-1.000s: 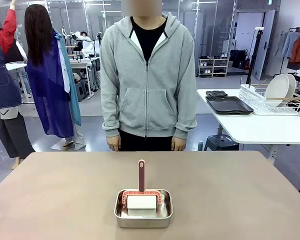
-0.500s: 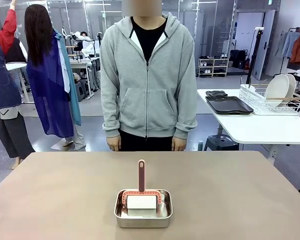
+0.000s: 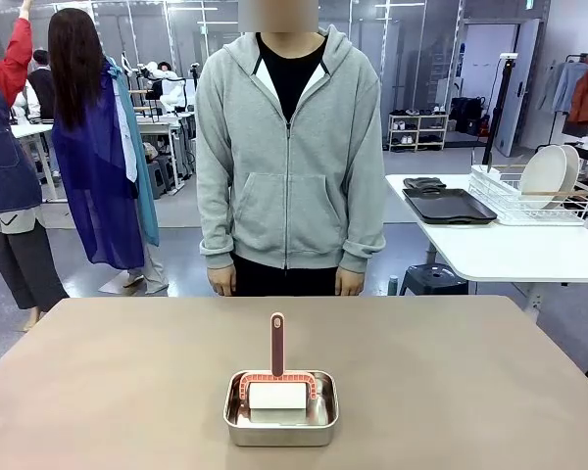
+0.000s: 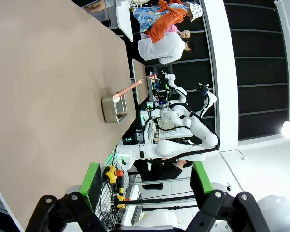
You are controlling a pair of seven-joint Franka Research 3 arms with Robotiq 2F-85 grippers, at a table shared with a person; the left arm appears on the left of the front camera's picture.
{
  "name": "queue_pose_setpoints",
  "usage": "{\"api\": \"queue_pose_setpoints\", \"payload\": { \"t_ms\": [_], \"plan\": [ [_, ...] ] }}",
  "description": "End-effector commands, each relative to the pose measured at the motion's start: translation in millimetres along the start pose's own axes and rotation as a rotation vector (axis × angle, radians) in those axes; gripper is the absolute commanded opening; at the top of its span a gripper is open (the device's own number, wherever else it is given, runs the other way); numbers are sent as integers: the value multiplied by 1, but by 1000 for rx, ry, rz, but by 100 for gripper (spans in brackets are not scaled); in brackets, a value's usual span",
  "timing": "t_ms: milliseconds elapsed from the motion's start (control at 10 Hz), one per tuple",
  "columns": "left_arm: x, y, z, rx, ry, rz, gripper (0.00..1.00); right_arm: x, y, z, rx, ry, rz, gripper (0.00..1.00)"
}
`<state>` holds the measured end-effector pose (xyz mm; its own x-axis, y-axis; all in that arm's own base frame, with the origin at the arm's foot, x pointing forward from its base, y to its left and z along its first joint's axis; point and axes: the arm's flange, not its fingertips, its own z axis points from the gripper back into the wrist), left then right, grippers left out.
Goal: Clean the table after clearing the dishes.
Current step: Place the Lint Roller back on top of the Airtight Container.
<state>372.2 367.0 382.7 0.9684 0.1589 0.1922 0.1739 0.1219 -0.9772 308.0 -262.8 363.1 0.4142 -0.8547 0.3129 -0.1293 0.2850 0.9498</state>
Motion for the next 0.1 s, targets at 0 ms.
{"api": "queue_pose_setpoints", "payload": {
  "t_ms": [0],
  "plan": [
    [-7,-1,-1,12,3,-8,93,0,3,4,7,8,14,100]
  ]
}}
